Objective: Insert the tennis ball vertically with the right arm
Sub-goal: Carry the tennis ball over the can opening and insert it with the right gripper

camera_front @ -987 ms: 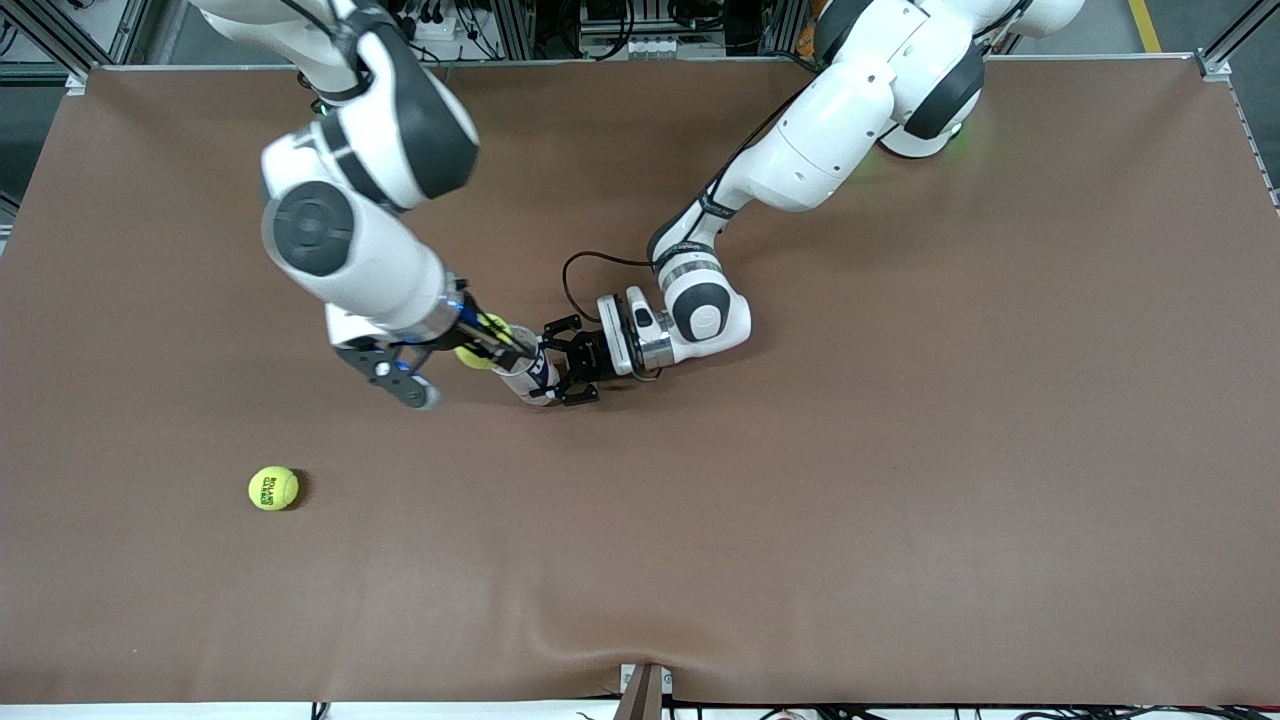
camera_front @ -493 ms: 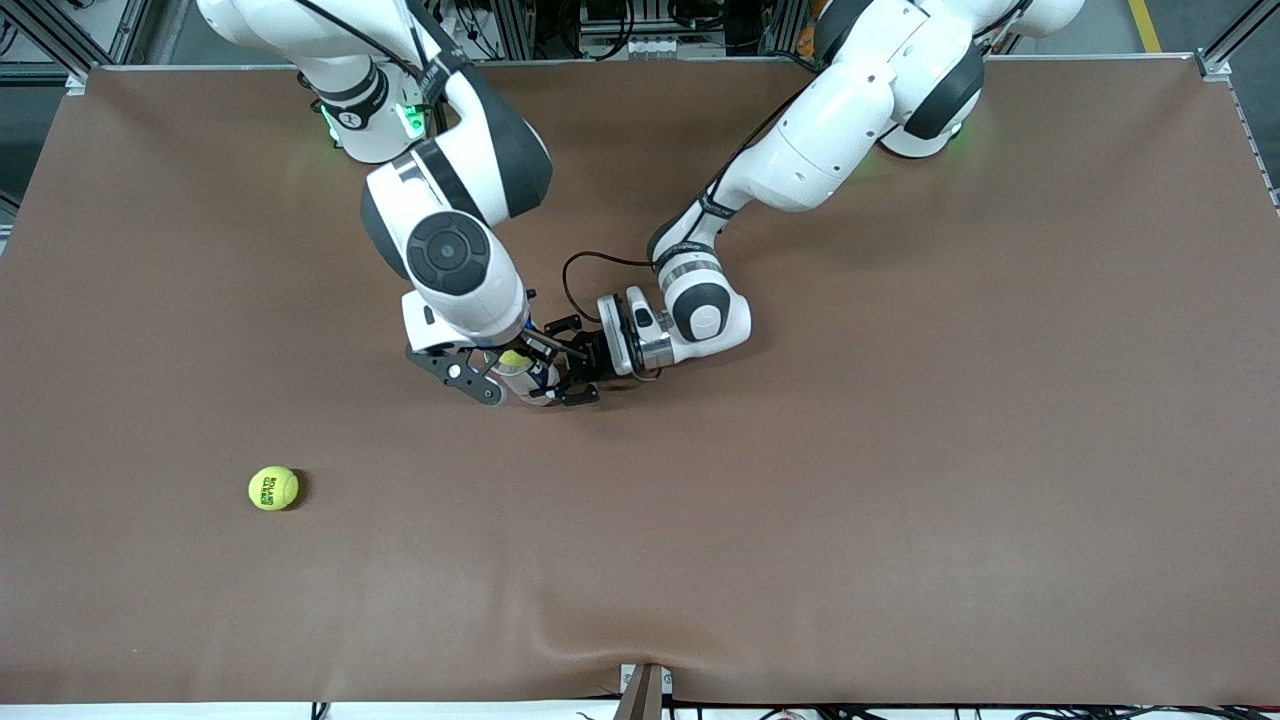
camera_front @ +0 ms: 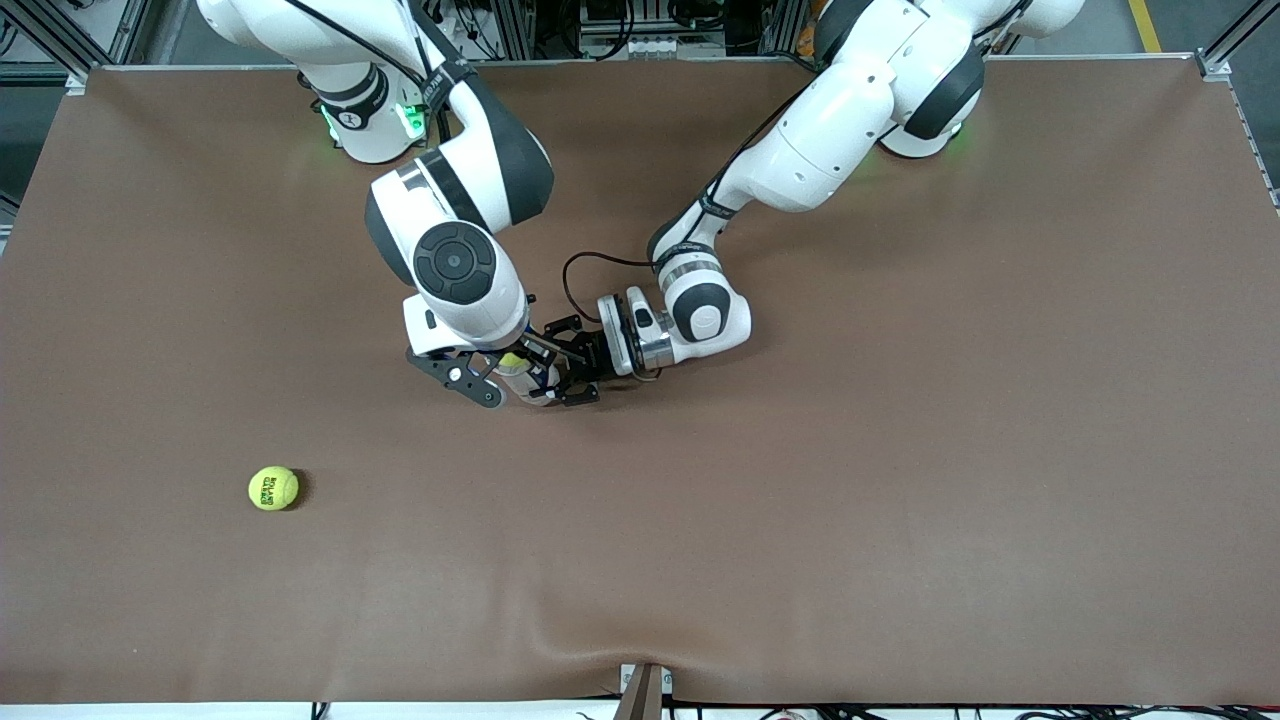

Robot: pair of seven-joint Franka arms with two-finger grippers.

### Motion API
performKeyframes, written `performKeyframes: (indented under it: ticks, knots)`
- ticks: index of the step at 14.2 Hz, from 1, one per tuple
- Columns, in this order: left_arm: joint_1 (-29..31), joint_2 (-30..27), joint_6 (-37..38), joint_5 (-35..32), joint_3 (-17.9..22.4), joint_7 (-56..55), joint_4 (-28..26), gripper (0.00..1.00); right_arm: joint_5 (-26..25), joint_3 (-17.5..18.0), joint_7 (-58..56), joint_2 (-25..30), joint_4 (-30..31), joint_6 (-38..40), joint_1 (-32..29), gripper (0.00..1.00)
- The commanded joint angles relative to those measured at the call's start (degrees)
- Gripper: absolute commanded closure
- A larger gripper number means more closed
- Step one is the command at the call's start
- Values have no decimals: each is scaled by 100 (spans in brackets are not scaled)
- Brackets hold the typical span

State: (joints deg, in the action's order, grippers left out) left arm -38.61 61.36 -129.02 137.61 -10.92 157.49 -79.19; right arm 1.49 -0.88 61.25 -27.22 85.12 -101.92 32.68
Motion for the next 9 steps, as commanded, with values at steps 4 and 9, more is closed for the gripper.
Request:
performKeyframes:
  ticks: [4,9]
  knots:
    - [-23,218,-27,249,-24,801,62,27,-96,-52,-25,128,-83,50,-138,0]
    - [-23,227,-27,249,-24,801,62,27,1,-44,-1347,515,-189,357,-1155,0]
